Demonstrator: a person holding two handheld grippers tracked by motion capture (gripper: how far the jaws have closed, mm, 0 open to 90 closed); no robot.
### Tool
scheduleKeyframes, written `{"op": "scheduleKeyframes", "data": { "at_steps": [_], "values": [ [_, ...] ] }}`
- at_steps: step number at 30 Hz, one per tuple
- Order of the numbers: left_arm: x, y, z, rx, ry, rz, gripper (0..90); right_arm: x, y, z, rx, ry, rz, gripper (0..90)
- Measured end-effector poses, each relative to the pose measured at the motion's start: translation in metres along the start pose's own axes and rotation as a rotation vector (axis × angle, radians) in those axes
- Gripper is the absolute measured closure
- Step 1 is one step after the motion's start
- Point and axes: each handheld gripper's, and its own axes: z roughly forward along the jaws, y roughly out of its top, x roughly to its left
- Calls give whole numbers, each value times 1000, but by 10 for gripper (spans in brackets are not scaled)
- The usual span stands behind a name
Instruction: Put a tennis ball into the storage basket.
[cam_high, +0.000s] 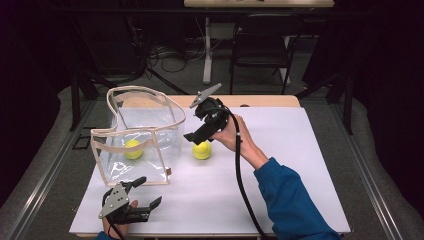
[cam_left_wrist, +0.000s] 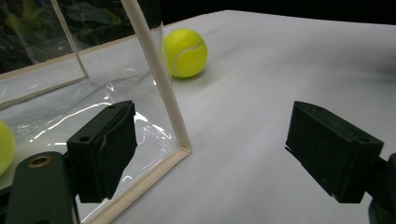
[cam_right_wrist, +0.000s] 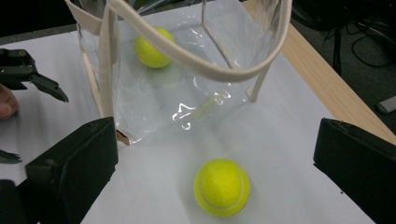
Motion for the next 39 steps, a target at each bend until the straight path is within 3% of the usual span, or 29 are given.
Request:
{"op": "scheduleKeyframes", "data": {
  "at_steps": [8, 28, 39],
  "values": [
    [-1, 0, 0, 2, 5, 3, 160, 5, -23, -2, 2, 6, 10, 0],
    [1, -3, -6, -3, 18, -6, 160, -3, -78, 13, 14, 34, 66, 0],
    [0, -3, -7, -5, 11, 1, 160, 5, -116, 10, 1, 35, 96, 0]
  ]
}}
